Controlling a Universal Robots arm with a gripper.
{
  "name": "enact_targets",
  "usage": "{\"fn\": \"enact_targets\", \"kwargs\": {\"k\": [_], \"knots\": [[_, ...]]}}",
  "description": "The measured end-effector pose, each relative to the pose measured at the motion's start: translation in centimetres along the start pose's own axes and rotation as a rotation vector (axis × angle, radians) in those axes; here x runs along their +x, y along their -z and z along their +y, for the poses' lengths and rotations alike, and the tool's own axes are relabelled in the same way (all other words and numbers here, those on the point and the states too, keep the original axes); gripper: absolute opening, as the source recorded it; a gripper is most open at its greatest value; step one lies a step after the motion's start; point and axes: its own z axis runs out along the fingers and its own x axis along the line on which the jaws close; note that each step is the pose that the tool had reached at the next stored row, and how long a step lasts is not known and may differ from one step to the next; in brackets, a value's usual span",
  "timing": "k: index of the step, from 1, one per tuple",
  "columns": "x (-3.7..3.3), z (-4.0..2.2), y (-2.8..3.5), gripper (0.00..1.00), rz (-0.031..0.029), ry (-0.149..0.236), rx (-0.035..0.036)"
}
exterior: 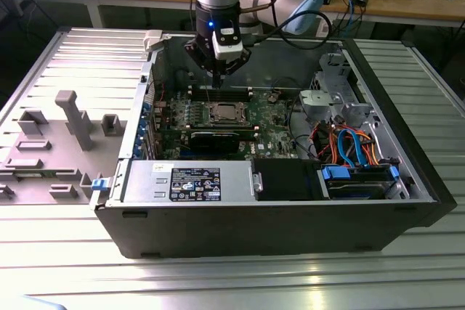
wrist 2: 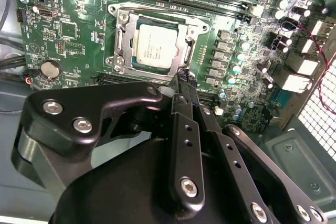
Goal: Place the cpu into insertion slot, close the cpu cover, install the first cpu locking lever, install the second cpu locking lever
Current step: 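Install the first cpu locking lever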
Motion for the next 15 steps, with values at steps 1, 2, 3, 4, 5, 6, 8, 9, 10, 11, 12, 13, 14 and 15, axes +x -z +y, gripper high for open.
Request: {"fn": "enact_targets", "kwargs": {"k": [1,2,3,4,5,6,8,9,10,11,12,13,14,15], "knots": [[0.0,0.0,0.0,0.11,0.0,0.0,0.0001],[0.0,0.0,0.0,0.11,0.0,0.0,0.0],[0.0,0.0,0.0,0.11,0.0,0.001,0.0],[0.0,0.0,0.0,0.11,0.0,0.001,0.0],[0.0,0.0,0.0,0.11,0.0,0.002,0.0001],[0.0,0.0,0.0,0.11,0.0,0.002,0.0],[0.0,0.0,0.0,0.11,0.0,0.004,-0.0001],[0.0,0.0,0.0,0.11,0.0,0.005,-0.0001],[0.0,0.0,0.0,0.11,0.0,0.006,-0.0002],[0.0,0.0,0.0,0.11,0.0,0.007,-0.0002],[0.0,0.0,0.0,0.11,0.0,0.008,-0.0002],[0.0,0.0,0.0,0.11,0.0001,0.011,-0.0002],[0.0,0.0,0.0,0.11,0.0001,0.013,-0.0003],[0.0,0.0,0.0,0.11,0.0001,0.015,-0.0004]]}}
